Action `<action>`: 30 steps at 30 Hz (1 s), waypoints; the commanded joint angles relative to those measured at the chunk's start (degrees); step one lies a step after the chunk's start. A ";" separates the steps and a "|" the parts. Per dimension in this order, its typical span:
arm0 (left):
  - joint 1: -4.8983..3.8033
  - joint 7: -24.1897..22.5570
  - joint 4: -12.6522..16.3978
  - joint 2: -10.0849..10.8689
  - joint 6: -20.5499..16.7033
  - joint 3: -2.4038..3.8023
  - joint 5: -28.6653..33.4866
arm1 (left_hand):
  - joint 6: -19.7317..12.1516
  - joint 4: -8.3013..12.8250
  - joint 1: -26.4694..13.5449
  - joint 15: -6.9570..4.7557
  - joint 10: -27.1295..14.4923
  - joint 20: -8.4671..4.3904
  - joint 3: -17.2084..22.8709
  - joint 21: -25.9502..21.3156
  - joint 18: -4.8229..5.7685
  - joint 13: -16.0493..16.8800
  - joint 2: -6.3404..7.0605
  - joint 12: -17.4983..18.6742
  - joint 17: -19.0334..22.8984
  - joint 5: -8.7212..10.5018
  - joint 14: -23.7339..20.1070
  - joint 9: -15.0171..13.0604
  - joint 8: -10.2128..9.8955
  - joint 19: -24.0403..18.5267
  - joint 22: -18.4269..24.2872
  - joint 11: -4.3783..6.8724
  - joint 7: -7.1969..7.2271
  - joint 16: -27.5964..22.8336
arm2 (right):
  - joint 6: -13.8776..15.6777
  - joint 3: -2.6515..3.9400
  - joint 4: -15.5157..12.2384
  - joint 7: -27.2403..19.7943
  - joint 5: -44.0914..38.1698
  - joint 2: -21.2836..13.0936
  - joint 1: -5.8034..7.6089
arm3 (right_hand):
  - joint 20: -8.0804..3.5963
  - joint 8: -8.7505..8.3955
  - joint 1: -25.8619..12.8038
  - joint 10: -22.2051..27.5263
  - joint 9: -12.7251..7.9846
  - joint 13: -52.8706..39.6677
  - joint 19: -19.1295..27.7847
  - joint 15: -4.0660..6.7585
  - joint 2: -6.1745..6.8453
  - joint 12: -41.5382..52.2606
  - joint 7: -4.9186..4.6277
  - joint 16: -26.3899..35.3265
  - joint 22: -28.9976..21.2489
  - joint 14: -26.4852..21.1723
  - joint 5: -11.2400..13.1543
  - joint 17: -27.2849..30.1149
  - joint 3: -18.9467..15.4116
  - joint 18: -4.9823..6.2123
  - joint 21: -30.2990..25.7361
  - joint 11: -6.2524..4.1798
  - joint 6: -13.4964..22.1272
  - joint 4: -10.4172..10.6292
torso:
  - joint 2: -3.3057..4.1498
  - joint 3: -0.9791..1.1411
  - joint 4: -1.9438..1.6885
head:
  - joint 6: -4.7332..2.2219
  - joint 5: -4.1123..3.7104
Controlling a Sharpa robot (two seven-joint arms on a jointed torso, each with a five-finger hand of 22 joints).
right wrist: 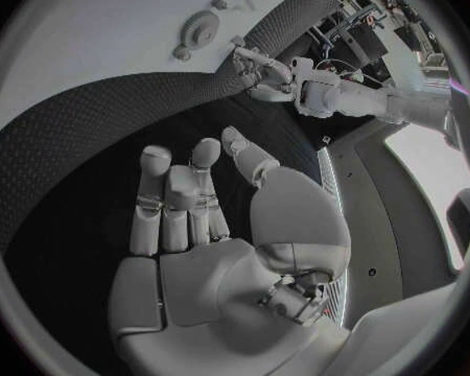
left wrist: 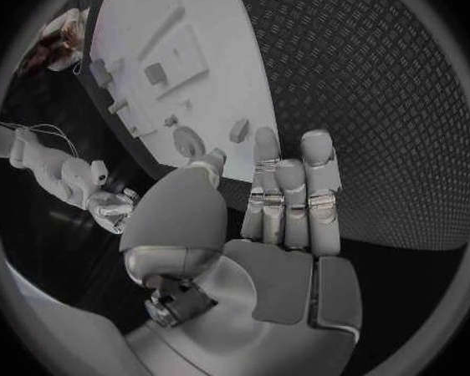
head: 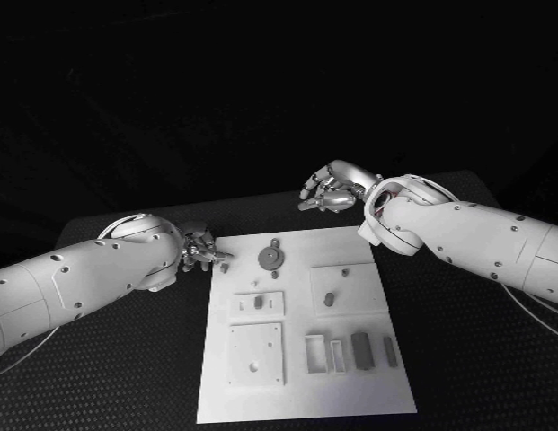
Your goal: Assemble the parts on the task board
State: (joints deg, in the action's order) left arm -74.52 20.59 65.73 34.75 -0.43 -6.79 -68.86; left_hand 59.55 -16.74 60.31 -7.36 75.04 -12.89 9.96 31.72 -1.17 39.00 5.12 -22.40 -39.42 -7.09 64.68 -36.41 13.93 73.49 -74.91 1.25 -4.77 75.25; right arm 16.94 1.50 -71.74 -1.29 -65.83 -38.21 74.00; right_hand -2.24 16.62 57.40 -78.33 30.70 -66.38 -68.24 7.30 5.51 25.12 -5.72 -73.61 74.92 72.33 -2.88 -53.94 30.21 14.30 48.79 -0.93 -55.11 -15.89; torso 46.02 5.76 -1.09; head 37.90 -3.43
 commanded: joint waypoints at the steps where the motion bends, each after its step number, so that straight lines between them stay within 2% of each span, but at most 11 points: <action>1: -0.05 -1.53 0.16 -0.16 0.81 0.05 0.29 | 0.46 0.07 0.82 -0.22 -0.34 -0.19 -0.56 0.23 -4.02 0.11 0.04 -0.31 0.10 -0.24 0.06 0.09 0.19 0.03 -1.34 0.11 -0.12 0.30 | -0.53 0.03 0.00 -0.53 0.03 0.05 -0.05 | -0.32 -0.32 -0.34 0.24 0.06 -0.06 -0.24 -0.21 -0.15 -0.26 0.02 0.30 0.91 -0.01 0.08 -0.09 -0.08 0.70 -0.21 0.06 0.35 0.16 | -0.01 0.03 -0.02 | 0.09 -0.09; 9: -0.05 -0.94 0.42 -0.28 3.79 0.05 -1.78 | 0.45 0.13 2.74 -0.19 -0.43 -0.16 -1.50 0.39 -3.99 0.30 0.73 -0.21 0.35 -0.40 -0.04 0.17 0.14 -0.04 -1.31 0.07 -0.16 0.45 | -0.54 0.03 0.01 -0.50 0.02 0.05 -0.07 | -0.32 -0.33 -0.35 0.24 0.06 -0.07 -0.24 -0.21 -0.14 -0.26 0.02 0.30 0.91 -0.01 0.09 -0.09 -0.08 0.70 -0.21 0.06 0.36 0.16 | -0.01 0.00 -0.04 | 0.10 -0.14; 12: -0.05 -0.50 0.53 -0.31 4.22 0.05 -2.71 | 0.39 0.05 3.11 -0.14 -0.51 -0.10 -1.90 0.41 -3.94 0.35 1.36 -0.16 0.43 -0.68 -0.13 0.21 0.09 -0.11 -1.30 0.02 -0.21 0.50 | -0.57 0.03 0.01 -0.50 0.02 0.03 -0.07 | -0.32 -0.33 -0.35 0.24 0.06 -0.07 -0.24 -0.22 -0.14 -0.26 0.02 0.30 0.91 -0.01 0.08 -0.09 -0.08 0.70 -0.21 0.06 0.36 0.16 | 0.01 0.00 -0.06 | 0.12 -0.15; 18: -0.05 0.20 0.39 -0.43 4.86 0.05 -2.88 | 0.38 0.05 3.29 -0.12 -0.51 -0.10 -2.08 0.43 -3.93 0.40 1.77 -0.15 0.48 -0.72 -0.16 0.24 0.07 -0.11 -1.29 0.01 -0.22 0.57 | -0.57 0.03 0.01 -0.51 0.02 0.07 -0.07 | -0.33 -0.34 -0.36 0.24 0.07 -0.07 -0.25 -0.22 -0.13 -0.26 0.02 0.30 0.91 -0.01 0.09 -0.09 -0.09 0.70 -0.21 0.07 0.37 0.16 | 0.00 0.00 -0.05 | 0.12 -0.15; 30: -0.06 0.40 0.43 -0.65 4.92 0.05 -2.72 | 0.41 0.03 3.44 -0.11 -0.50 -0.09 -2.08 0.45 -3.93 0.50 1.67 -0.16 0.55 -1.06 -0.20 0.27 0.07 -0.08 -1.27 0.00 -0.23 0.67 | -0.62 0.03 0.05 -0.51 0.02 0.19 -0.07 | -0.33 -0.35 -0.38 0.23 0.08 -0.08 -0.26 -0.22 -0.13 -0.25 0.01 0.30 0.92 0.00 0.08 -0.10 -0.09 0.70 -0.21 0.07 0.38 0.16 | 0.00 0.00 -0.04 | 0.20 -0.15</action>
State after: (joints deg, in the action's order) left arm -74.52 20.87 66.07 34.25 3.40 -6.77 -71.28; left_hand 59.79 -16.65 63.48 -7.33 75.06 -12.78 8.19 31.93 -1.17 39.42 6.62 -22.40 -38.94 -7.95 64.69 -36.22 13.93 73.40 -74.94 1.27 -4.79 75.65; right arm 16.90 1.50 -71.67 -1.29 -65.82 -38.08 73.96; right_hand -2.37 16.62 57.40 -78.33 30.68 -66.41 -68.37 7.30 5.51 25.12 -5.64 -73.61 74.92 72.34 -2.88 -53.94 30.21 14.30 48.79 -0.93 -55.19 -15.88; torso 46.02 5.77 -1.15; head 38.10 -3.59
